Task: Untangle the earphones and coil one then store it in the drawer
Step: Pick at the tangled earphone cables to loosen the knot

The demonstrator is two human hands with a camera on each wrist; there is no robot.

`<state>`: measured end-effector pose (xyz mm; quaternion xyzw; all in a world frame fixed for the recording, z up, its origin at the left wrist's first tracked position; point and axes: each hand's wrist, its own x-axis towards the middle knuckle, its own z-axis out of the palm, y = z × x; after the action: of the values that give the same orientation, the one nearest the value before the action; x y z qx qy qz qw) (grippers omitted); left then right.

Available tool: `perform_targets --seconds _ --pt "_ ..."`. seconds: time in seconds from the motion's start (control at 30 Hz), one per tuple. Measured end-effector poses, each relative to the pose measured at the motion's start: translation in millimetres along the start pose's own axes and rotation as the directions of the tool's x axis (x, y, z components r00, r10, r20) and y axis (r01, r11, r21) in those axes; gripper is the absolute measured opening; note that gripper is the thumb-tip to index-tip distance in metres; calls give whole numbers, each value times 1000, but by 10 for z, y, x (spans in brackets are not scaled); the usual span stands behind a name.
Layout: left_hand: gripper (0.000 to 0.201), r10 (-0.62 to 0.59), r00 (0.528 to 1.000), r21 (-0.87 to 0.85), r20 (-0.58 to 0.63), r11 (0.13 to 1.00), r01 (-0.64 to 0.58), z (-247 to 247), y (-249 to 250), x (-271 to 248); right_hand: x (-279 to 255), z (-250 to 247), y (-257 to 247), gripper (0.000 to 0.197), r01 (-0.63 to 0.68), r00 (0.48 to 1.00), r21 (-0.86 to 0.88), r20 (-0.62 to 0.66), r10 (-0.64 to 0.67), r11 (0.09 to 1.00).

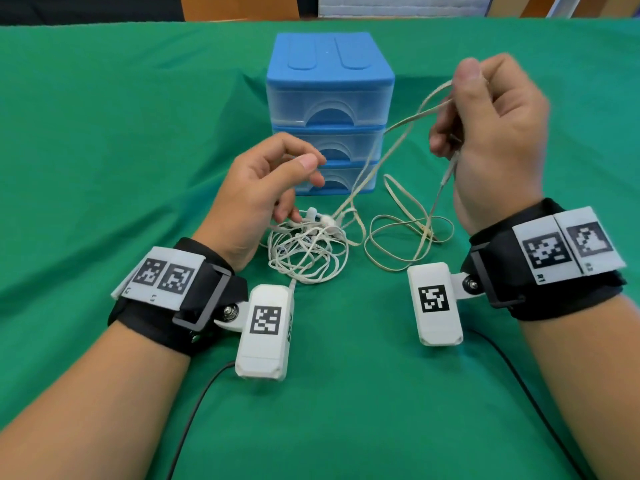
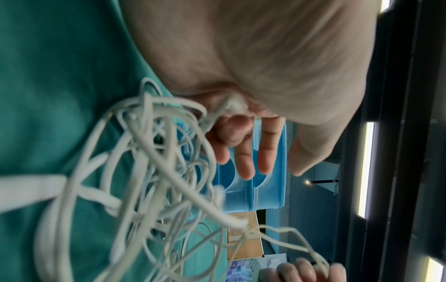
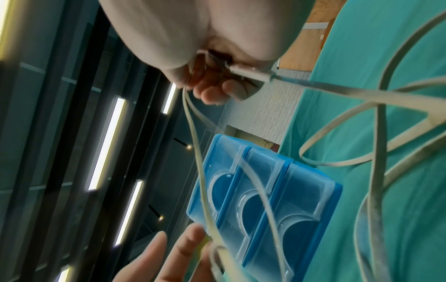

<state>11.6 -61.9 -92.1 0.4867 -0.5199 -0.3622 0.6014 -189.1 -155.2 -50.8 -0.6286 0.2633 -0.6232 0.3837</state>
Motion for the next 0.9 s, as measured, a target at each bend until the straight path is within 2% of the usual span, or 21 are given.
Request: perform_targets --seconds 0.1,0.2,0.3,0.37,0.43,0.57,0.67,0.77,0.9 --pt "18 -7 998 80 59 997 3 4 -21 -6 -62 65 -47 22 26 977 -54 213 -14 998" --pt "35 -12 990 67 140 998 3 27 -8 -22 -120 100 -56 22 70 919 -126 394 -15 990" --pt "32 -5 981 -15 195 1000 8 51 35 -42 -145 97 -35 18 73 872 -169 489 19 983" --pt "42 -53 976 -84 210 994 72 33 51 -49 -143 97 -21 17 61 867 -197 496 46 978" --pt "47 -86 971 -157 221 980 122 7 54 -55 -136 96 -13 14 65 884 -226 465 49 972" --pt "24 31 989 -49 145 999 -24 18 17 -45 -103 77 30 13 60 947 -265 320 28 962" --pt "10 62 997 -61 41 996 -59 -7 0 -20 -47 41 84 12 60 990 -292 139 -20 955" --pt "13 43 999 -108 -11 993 -44 -31 -11 -5 2 -12 152 10 50 998 -303 -7 -55 952" --pt "16 26 999 -154 32 988 -20 -35 -15 -11 43 -76 215 8 25 993 -326 -98 -60 945"
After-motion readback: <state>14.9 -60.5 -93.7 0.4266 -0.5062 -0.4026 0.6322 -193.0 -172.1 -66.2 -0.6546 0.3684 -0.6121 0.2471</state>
